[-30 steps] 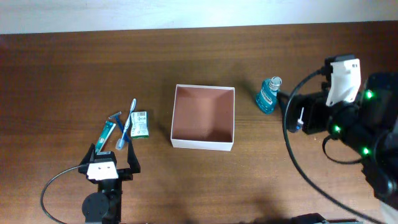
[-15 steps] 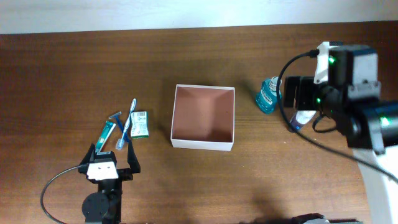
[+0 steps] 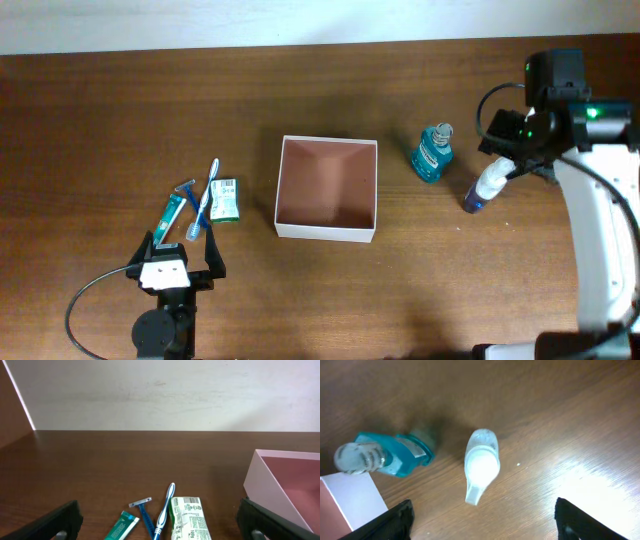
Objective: Pack container
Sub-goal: 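Move the right gripper over the clear foam soap pump bottle, then lower the right gripper around the soap bottle and close it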
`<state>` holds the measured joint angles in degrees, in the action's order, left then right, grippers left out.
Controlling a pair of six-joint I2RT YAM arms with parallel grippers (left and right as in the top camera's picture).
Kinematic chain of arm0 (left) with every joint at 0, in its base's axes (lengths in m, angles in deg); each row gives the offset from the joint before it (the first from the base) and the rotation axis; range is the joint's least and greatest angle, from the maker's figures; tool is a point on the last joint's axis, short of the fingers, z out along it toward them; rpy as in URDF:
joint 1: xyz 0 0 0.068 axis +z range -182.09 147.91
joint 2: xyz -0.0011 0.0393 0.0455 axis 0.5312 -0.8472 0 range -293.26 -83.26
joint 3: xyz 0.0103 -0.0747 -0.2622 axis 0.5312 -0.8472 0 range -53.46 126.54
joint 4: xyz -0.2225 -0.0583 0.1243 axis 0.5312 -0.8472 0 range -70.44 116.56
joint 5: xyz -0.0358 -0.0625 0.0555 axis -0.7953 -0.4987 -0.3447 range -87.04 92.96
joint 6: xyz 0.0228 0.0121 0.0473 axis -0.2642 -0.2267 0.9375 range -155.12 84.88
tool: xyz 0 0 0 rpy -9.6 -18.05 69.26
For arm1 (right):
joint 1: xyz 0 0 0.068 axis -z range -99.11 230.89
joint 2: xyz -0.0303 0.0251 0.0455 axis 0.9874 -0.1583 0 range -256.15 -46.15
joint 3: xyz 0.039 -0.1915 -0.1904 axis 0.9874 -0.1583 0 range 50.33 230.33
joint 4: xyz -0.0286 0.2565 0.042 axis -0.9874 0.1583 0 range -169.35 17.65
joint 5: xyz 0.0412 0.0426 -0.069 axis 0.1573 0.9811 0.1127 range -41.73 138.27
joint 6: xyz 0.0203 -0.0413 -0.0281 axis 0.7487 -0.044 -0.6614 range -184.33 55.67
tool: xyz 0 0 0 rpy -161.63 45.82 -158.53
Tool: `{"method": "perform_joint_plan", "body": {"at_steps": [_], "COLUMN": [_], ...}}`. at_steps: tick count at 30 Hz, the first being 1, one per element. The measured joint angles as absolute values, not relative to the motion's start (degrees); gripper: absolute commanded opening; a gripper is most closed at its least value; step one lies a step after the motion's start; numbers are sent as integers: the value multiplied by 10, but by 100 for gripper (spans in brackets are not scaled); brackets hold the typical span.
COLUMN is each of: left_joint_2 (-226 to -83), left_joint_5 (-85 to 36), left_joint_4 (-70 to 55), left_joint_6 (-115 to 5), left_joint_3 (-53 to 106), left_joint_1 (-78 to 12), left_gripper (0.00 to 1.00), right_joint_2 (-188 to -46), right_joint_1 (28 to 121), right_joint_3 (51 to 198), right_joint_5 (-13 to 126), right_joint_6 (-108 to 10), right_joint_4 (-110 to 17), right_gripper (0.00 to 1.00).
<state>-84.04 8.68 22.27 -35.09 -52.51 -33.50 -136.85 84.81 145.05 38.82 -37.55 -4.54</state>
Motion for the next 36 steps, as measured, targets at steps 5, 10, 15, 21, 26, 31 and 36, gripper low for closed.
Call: {"method": "perform_joint_plan", "body": {"at_steps": [5,10,15,21,26,31,36], "left_joint_2": [-841,-840,-840,-840,-841,-840,-840], "left_joint_5": [87,87,87,87,87,87,87], "left_joint_4": [223,223,223,223,223,223,223], "left_joint_6": [-351,-351,-351,-351,-351,-351,-351], "left_joint_3": [-525,-525,-525,-525,-525,-525,-525], "left_joint_1": [-335,-335,-335,-335,-335,-335,-335], "left_gripper": [99,100,99,99,99,99,99], "right_joint_2": [-1401,-1412,-1412,-1413,-1413,-1415,-1429], "right_joint_1": [855,855,855,855,855,855,868], "right_joint_3": [1450,1450,1446,1425,1401,1393,1393], "right_joint_5": [412,419,420,420,420,420,420], "right_joint_6": [-373,-374,-373,-373,-373,-373,-373], "right_joint_4": [-45,-43,-49,-63,-90,-95,-95], "right_gripper": [78,68,64,63,63,64,64]}}
